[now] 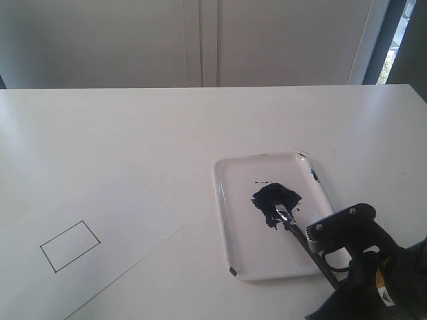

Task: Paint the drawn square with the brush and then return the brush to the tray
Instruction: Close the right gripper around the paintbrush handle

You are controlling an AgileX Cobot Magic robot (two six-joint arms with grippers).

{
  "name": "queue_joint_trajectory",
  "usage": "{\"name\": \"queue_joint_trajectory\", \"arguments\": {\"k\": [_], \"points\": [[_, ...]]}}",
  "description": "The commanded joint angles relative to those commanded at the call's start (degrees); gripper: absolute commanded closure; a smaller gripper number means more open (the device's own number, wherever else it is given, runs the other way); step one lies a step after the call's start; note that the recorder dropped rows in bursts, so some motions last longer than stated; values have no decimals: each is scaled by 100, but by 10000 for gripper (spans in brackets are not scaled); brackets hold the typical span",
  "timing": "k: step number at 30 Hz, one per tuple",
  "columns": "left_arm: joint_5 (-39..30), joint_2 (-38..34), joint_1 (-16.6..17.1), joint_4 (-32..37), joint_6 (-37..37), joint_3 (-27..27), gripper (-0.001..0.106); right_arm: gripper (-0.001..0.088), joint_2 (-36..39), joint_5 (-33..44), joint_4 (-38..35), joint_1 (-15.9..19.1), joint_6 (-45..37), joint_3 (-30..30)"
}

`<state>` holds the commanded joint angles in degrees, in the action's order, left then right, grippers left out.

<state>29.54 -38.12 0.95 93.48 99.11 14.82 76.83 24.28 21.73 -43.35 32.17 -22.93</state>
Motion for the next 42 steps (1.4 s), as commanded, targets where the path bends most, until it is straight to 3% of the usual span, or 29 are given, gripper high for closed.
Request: {"name": "queue_joint_trajectory", "arguments": {"k": [8,19,42], "points": [[0,0,0,0,0,0,1053,868,-529,-10,0,0,12,0],[0,0,0,0,0,0,1053,868,-525,-478,115,0,273,10],[0,0,0,0,0,0,1053,868,-525,-346,230,0,495,18]]}}
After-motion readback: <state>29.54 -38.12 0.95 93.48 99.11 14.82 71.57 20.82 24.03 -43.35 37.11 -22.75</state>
